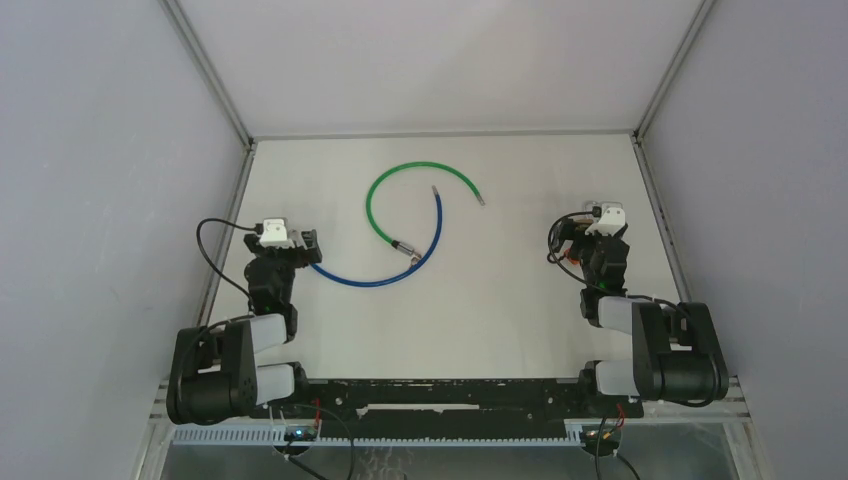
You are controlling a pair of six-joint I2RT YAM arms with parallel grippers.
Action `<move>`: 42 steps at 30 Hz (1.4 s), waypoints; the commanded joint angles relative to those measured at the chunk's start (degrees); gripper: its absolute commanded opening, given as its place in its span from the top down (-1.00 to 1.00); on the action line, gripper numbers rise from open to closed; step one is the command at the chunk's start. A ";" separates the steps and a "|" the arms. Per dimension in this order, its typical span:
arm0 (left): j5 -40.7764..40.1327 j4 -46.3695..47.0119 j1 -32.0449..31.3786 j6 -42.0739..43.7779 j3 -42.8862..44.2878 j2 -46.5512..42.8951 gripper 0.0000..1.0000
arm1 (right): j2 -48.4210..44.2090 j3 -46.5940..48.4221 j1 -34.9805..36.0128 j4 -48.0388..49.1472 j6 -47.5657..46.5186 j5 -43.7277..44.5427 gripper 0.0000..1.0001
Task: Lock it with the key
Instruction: Pick up the lock from the center of the board.
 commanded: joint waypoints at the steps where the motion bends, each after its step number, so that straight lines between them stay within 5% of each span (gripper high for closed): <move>1: 0.06 3.26 0.09 -0.90 -0.27 -0.01 -1.00 | -2.79 2.34 -1.30 -3.31 1.42 -1.08 -0.99; 7: 0.02 3.29 0.14 -0.93 -0.17 0.04 -0.99 | -5.77 22.00 -9.82 -33.72 9.03 -5.95 -0.98; 12: -0.33 -1.72 0.22 -0.88 1.84 -2.74 -1.00 | 0.31 35.70 -11.71 -51.91 3.52 -5.61 -0.99; 14: 0.11 -22.91 1.45 -2.78 11.66 -7.96 -1.00 | 3.53 40.65 -11.87 -56.78 0.72 -6.31 -0.98; 19: 7.16 -62.33 2.10 8.97 36.72 -6.61 -1.00 | 12.81 51.95 -11.97 -67.92 -5.25 -10.00 -0.99; 23: 13.31 -82.67 2.14 13.30 48.41 -5.55 -1.00 | 23.04 61.17 -11.56 -78.37 -9.05 -13.69 -0.98; 28: 17.90 -86.15 2.07 13.81 48.92 -9.58 -0.99 | 31.40 68.90 -9.16 -87.64 -11.75 -11.57 -0.99; 42: 22.53 -91.60 1.96 15.02 47.79 -12.81 -0.99 | 38.85 69.04 -6.51 -90.34 -13.37 -3.72 -0.98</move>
